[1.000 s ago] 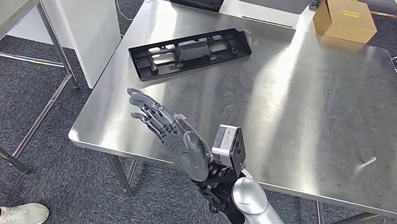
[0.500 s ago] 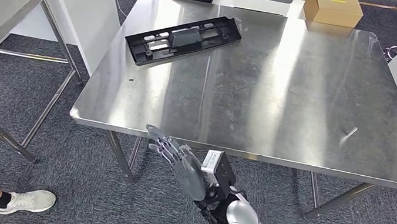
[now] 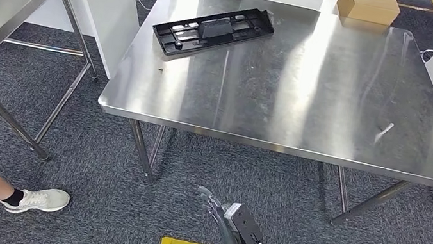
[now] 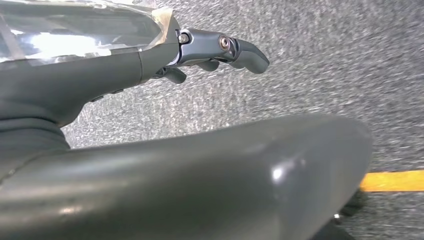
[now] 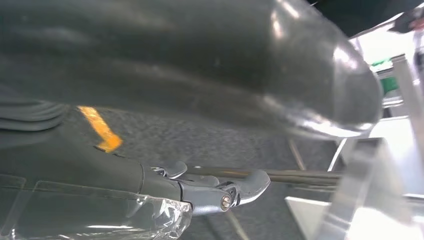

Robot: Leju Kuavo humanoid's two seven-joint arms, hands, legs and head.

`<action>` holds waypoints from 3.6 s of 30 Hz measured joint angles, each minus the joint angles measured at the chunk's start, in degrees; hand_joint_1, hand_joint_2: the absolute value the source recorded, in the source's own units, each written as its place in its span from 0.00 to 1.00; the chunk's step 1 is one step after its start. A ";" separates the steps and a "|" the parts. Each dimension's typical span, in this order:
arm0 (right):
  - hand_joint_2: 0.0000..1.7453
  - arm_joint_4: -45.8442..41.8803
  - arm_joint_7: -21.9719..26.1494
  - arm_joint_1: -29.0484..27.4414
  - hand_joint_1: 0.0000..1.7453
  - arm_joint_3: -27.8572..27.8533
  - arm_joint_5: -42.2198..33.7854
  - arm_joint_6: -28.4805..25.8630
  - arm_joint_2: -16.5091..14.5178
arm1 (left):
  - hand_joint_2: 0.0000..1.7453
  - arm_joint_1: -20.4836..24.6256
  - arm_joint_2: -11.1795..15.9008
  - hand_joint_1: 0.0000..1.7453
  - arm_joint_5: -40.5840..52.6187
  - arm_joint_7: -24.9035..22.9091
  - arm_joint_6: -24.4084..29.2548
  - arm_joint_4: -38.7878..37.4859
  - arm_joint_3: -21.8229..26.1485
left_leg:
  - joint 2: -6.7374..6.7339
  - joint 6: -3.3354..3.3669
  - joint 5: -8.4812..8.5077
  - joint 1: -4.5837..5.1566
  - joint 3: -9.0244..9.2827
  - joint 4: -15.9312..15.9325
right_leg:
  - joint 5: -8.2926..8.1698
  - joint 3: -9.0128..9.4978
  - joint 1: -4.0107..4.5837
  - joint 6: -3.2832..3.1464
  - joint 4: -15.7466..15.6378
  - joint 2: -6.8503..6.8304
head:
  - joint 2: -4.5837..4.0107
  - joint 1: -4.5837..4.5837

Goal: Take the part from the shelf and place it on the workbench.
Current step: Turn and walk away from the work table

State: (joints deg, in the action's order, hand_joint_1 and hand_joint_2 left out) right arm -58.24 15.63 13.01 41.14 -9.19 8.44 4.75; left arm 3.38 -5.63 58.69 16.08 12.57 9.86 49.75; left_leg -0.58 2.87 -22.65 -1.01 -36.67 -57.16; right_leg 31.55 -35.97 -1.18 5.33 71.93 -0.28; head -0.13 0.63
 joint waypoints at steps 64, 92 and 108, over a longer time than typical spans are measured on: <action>1.00 47.39 -22.47 -10.82 0.00 -12.80 6.33 -14.67 -3.39 | 0.00 0.52 1.59 0.00 0.09 -2.14 -3.26 -0.24 0.04 | 4.13 -0.39 -4.61 0.78 6.61 1.47 | -1.92 7.94 0.67 -1.94 -14.91 3.15 | 0.00 -0.86; 1.00 47.99 -21.60 -11.18 0.00 -11.95 7.74 -15.37 -3.75 | 0.00 -0.63 2.42 0.00 -1.09 -2.74 -4.11 -0.24 0.90 | 4.28 0.06 -3.63 0.52 4.26 0.24 | 2.59 2.21 0.73 -2.61 -3.30 0.59 | 0.00 -0.58; 1.00 48.14 -21.18 -11.08 0.00 -11.22 8.33 -15.21 -3.93 | 0.00 -0.94 2.26 0.00 -1.68 -2.93 -3.07 -0.23 1.70 | -0.83 -3.63 -7.44 -0.29 0.22 -8.97 | -2.56 7.73 0.55 -5.39 -16.41 -4.44 | 0.00 -1.33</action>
State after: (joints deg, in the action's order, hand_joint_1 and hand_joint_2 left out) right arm -10.10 -5.55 1.94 29.92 -0.86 -6.78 0.83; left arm 2.45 -3.38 57.00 13.14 9.50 9.63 51.45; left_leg -1.41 -0.75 -30.10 -1.29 -36.44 -66.14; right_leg 28.99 -28.25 -0.63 -0.06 55.52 -4.72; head -0.13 -0.70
